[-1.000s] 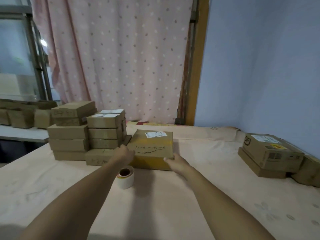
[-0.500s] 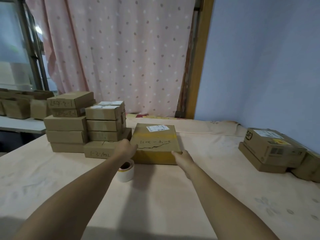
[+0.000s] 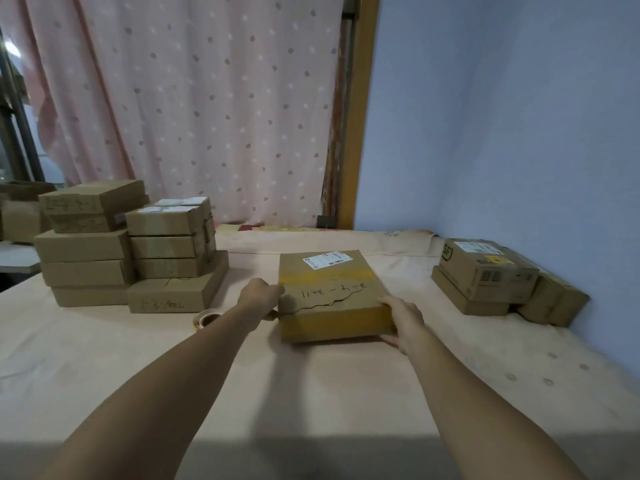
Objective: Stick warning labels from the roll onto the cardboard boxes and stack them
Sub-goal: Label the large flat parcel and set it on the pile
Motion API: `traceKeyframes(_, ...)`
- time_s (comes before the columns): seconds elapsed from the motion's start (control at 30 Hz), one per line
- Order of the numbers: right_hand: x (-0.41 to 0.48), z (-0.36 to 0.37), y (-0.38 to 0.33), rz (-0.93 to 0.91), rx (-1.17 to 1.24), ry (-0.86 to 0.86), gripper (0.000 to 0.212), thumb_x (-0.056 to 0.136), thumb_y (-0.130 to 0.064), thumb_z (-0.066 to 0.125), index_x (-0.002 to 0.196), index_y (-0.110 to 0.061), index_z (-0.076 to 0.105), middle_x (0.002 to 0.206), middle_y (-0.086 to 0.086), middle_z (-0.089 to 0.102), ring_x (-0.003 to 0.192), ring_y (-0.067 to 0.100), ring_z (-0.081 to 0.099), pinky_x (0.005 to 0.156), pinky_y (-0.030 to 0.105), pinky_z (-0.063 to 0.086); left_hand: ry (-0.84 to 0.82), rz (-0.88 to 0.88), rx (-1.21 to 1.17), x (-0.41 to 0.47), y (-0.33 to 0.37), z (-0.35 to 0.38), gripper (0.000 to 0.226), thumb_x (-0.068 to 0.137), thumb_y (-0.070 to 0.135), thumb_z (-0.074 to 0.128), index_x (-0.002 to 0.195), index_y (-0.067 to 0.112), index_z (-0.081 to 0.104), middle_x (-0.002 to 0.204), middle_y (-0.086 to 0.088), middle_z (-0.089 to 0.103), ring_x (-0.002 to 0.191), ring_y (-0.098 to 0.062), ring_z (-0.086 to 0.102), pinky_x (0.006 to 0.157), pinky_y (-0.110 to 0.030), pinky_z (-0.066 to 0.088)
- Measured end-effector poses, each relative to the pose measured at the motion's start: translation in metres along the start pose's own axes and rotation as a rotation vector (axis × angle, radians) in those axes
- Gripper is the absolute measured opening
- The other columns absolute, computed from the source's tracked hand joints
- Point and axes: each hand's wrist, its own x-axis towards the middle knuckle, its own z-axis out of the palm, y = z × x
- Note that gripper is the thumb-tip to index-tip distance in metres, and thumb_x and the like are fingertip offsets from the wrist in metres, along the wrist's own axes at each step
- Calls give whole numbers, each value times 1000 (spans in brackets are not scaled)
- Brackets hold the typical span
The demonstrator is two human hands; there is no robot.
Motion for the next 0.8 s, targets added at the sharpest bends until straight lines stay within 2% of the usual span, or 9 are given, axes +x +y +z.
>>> traceKeyframes(0.07,-10,-17,1,-11,-148,-59,37,90,-29,71,120,-13,56,111,11,63,100,26,60,84,43,58,-6,-16,89,-7,0,4,25,95,26,57,102,1,59,97,-16,66,71,-33,73,61,-39,63)
traceKeyframes(0.17,-17,-38,3,-31,-380,-162,33,89,-28,71,116,-9,64,99,15,71,84,28,70,70,38,63,-6,-28,246,-14,-4,7,26,99,28,51,101,3,59,91,-15,68,65,-31,72,46,-31,53)
traceKeyframes(0.3,-16,-58,2,14,-415,-187,47,83,-48,79,110,-11,72,98,17,73,81,32,72,77,56,63,-45,-60,219,-19,-9,6,30,99,27,52,100,-2,62,80,-17,69,55,-29,67,42,-28,49)
traceKeyframes(0.4,-22,-64,1,69,-446,-230,59,74,-52,86,114,-14,68,111,18,70,97,38,70,72,57,63,-71,-67,158,-24,-9,0,35,95,26,56,92,-7,69,67,-18,68,48,-31,63,46,-28,49)
traceKeyframes(0.53,-26,-66,1,66,-550,-251,70,67,-51,92,118,-14,61,114,18,69,101,35,70,70,53,64,-112,-63,174,-26,-9,-5,37,90,27,63,84,-8,73,66,-17,72,50,-31,65,51,-31,54)
traceKeyframes(0.63,-26,-68,5,51,-521,-261,68,70,-49,91,120,-13,61,113,18,71,101,35,71,72,56,64,-106,-47,171,-25,-12,-2,33,87,27,67,89,-6,71,81,-20,75,58,-32,68,57,-36,61)
traceKeyframes(0.7,-28,-71,7,49,-490,-260,59,78,-43,87,120,-11,61,113,18,71,102,36,70,73,58,63,-41,7,206,-24,-12,1,33,88,32,67,93,-1,66,91,-18,72,70,-30,70,65,-39,63)
traceKeyframes(0.8,-28,-74,4,43,-479,-241,46,85,-34,83,118,-9,64,115,18,69,105,37,67,72,61,62,69,117,270,-24,-8,5,39,91,34,65,113,2,60,112,-12,64,92,-26,61,80,-42,55)
